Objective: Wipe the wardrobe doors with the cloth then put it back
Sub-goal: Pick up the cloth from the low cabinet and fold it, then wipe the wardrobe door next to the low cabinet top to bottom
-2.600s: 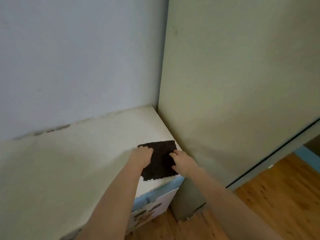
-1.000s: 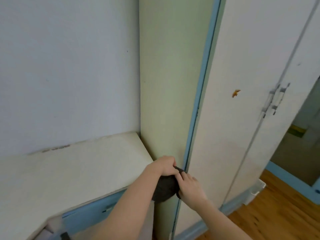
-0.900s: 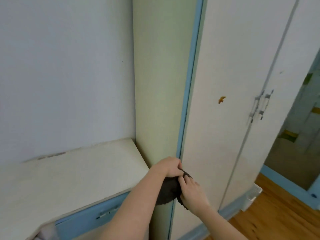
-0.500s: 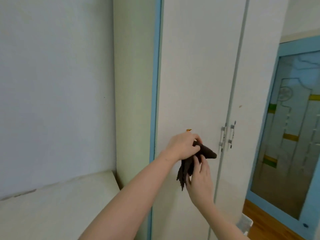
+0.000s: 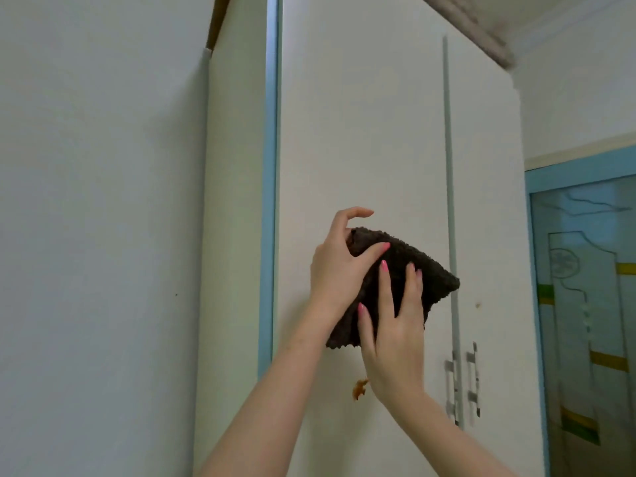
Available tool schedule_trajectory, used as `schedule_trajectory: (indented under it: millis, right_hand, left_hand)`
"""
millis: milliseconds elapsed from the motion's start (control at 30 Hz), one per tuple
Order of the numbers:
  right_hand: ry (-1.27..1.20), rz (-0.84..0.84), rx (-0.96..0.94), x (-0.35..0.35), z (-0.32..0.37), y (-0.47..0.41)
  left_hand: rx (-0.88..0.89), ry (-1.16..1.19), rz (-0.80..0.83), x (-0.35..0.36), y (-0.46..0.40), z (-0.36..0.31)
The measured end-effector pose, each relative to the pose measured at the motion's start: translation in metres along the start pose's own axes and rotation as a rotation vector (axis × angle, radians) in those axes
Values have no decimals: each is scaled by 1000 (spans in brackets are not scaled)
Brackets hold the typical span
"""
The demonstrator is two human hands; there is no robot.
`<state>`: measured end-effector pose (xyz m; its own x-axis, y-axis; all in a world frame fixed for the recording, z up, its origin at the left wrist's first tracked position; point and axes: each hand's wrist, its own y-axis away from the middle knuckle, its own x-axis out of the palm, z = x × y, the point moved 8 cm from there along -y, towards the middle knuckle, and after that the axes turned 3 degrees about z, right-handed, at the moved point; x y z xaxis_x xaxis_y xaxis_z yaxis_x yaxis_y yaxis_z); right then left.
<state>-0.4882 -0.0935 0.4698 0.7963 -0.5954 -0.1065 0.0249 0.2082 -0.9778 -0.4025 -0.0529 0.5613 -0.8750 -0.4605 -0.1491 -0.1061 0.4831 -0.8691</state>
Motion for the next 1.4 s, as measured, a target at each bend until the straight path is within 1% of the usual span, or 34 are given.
schedule_trajectory:
  millis: [67,233,433,533,633,733,800,867,1000,1067,1133,1200,1300,1367,1400]
  right_hand:
    - [-16,-59,-55,4,-4,-33]
    - [-115,-181,-124,2,-14,-107]
    - [-320,-385,-140,-15,-25,-158]
    - [-283,-509,-166,-21,-29,-184]
    - [-240,-563,-167,-19,-32,-224]
    - [-247,-590,-192,-27,-25,-274]
    - [-278,-614,-217,-39,-20,-307]
    - [-240,-627,-231,-52,-14,-337]
    - [-181,-618,-230,-60,8,-383]
    - [-181,-599,-233,-57,24,-395]
    - [-169,-557,-230,-53,40,-405]
    - [-153,-514,-230,-46,54,-413]
    - [-129,-482,-263,-34,70,-424]
    - [-161,-409,-280,-27,78,-435]
    - [-205,-345,-283,-22,84,-443]
  left_hand:
    - [93,10,-42,0,-24,-18]
    - [288,-83,-45,8,-80,-56]
    - [434,-138,-61,18,-117,-85]
    - [490,-173,-82,26,-121,-100]
    - [517,-199,-58,34,-121,-112]
    - [587,-338,-128,27,-124,-120]
    - [578,-467,-199,15,-129,-116]
    - [547,-615,-271,2,-136,-107]
    - [419,-1027,-406,-26,-158,-97]
    - [356,-1168,-441,-41,-170,-101]
    - [328,-1293,-471,-55,-178,-110]
    - [328,-1381,-494,-67,-183,-123]
    - [362,-1433,-517,-77,-185,-141]
    - [406,-1477,-522,-76,-183,-149]
    - [431,-1497,-526,-77,-182,-152]
